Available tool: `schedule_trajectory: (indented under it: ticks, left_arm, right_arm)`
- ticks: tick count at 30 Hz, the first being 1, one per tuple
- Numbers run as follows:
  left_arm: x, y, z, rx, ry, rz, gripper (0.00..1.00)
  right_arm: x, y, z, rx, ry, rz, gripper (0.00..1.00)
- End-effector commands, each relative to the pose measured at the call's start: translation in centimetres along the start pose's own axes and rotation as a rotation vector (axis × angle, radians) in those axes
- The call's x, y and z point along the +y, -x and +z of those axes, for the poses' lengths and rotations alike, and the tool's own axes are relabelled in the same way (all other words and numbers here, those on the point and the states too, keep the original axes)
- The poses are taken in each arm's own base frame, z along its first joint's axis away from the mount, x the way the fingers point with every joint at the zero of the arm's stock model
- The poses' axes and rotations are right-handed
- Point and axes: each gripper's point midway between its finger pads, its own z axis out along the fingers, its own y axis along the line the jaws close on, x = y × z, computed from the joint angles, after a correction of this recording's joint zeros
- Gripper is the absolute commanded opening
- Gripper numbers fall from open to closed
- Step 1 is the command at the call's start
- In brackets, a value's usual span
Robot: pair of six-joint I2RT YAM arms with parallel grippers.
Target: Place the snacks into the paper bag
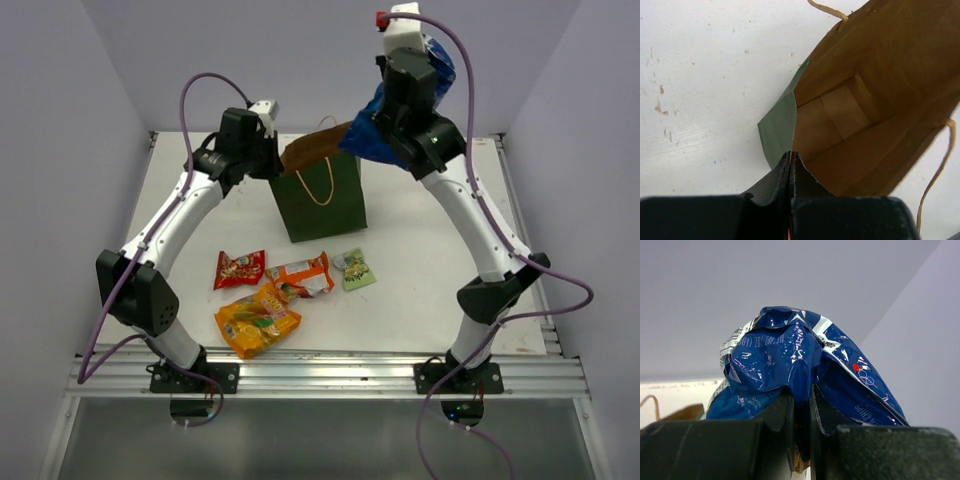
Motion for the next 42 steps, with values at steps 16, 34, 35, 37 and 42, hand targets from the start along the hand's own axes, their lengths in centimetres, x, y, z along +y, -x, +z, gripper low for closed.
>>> schedule_trajectory:
  ticks: [16,34,35,37,42]
  left_arm:
    - [-0.6,1.0,-1.8,-0.022,0.01,0.041,0.0]
    - [-0.6,1.2,-2.2,-0.039,0.018,0.023,0.0]
    - [-0.6,1.3,-2.2,-0.043,0.016,0.021,0.0]
    - [-0.6,1.4,-2.3,-0.047,0.017,0.022,0.0]
    - [-0.7,1.4,-2.2,-0.047,0.012,0.023,0.0]
  right_arm:
    - [1.5,10.6,-4.7,-0.282,0.101,0.268,0.0]
    - [9.1,4.4,-5.1,-0.169,0.236,0.165,0.0]
    - [9.6,3.3,-4.8,-0.153,0.233,0.139,0.0]
    - [9.6,2.4,-4.8,-0.138,0.217,0.106,0.0]
    - [10.4,1.2,-4.8,-0.126,0.221,0.046,0.0]
